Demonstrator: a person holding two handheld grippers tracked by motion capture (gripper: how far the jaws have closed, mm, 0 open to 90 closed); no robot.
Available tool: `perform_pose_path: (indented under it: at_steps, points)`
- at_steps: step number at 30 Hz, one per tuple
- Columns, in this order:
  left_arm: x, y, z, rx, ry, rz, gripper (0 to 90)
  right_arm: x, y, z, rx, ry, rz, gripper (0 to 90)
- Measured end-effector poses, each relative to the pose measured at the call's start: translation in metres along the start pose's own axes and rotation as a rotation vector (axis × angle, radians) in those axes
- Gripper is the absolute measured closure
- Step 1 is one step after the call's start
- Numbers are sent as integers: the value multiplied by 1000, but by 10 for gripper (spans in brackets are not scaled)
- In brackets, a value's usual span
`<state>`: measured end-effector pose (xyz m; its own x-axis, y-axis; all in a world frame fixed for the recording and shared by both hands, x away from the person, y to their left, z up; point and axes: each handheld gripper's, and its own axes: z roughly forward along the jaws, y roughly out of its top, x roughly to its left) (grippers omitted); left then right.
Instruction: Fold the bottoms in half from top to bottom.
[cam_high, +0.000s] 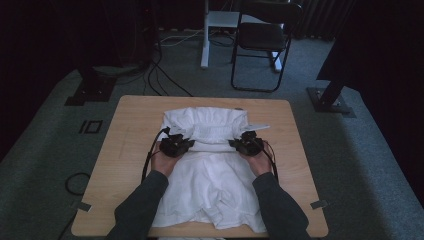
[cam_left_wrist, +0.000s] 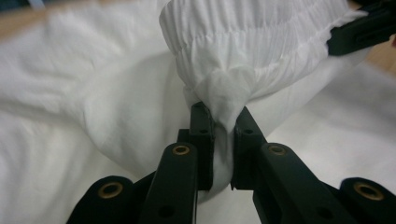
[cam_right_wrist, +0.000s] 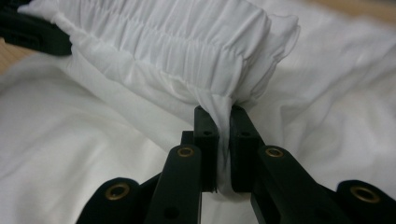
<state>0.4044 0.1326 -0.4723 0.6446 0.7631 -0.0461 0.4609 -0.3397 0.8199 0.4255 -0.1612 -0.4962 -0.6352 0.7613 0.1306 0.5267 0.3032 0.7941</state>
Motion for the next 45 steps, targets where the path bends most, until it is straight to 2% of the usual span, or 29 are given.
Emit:
perform_pose_path:
  at_steps: [2,3,4,8,10,11,13,14,15,16,17,18,19,20,22,27,29,31,32,34,35,36,37,38,39,40,41,44,45]
  points:
    - [-10,16,-30,-82,-11,29,831,15,18,-32,-86,-31,-86,843]
    - [-10,16,-30,-82,-11,29,831,15,18,-32,-86,-31,-86,843]
    - [-13,20,-39,-110,-23,29,831,22,27,-54,-151,-25,-111,843]
    - [-25,20,-65,-161,-51,44,830,33,33,-77,-185,-13,-148,843]
    - [-31,4,-65,-125,-77,35,827,43,23,-84,-150,-11,-172,842]
    - [-31,4,-65,-125,-77,35,825,43,23,-84,-150,-11,-172,842]
    - [-32,-14,-56,-73,-103,17,822,46,5,-79,-110,7,-153,842]
    - [-33,-32,-44,-13,-120,4,817,46,-16,-68,-59,22,-141,841]
    - [-33,-32,-44,-13,-120,4,814,46,-16,-68,-59,22,-141,841]
    - [-34,-49,-32,43,-128,-11,809,45,-35,-55,-5,36,-126,840]
    - [-34,-49,-32,43,-128,-11,808,45,-35,-55,-5,36,-126,840]
    - [-35,-60,-24,85,-127,-15,805,41,-56,-40,55,66,-89,840]
    - [-37,-65,-19,106,-119,-10,805,41,-56,-40,55,66,-89,840]
    - [-38,-79,-7,160,-115,-5,794,39,-71,-28,103,72,-65,840]
    - [-38,-87,3,197,-116,-23,752,37,-79,-19,137,69,-49,835]
    - [-36,-80,-4,178,-131,-58,635,31,-79,-16,153,72,1,738]
    - [-37,-77,-9,166,-132,-50,606,31,-79,-17,160,73,3,691]
    - [-36,-66,-23,133,-119,-29,577,31,-77,-22,164,70,-2,574]
    - [-33,-58,-33,105,-84,-9,563,30,-73,-30,141,79,-4,542]
    - [-29,-53,-37,87,-69,-11,563,29,-70,-34,127,84,-4,533]
    - [-25,-48,-40,70,-52,-17,665,27,-62,-43,99,84,-4,534]
    - [-21,-43,-42,61,-40,-19,665,27,-62,-43,99,84,-4,534]
    - [-14,-33,-42,50,-16,-29,850,23,-52,-52,63,75,-10,600]
    - [-14,-33,-42,50,-16,-29,900,23,-52,-52,63,75,-10,600]
    - [-9,-24,-35,53,-16,-39,900,19,-41,-59,18,66,-1,765]
    - [-9,-24,-35,53,-16,-39,900,19,-41,-59,18,66,-1,765]
    - [-7,-17,-22,65,-27,-40,900,14,-30,-59,-13,38,8,849]
    - [-7,-14,-5,97,-45,-41,885,7,-21,-51,-18,6,17,857]
    - [-8,-16,12,143,-59,-43,873,1,-17,-39,-6,-7,24,855]
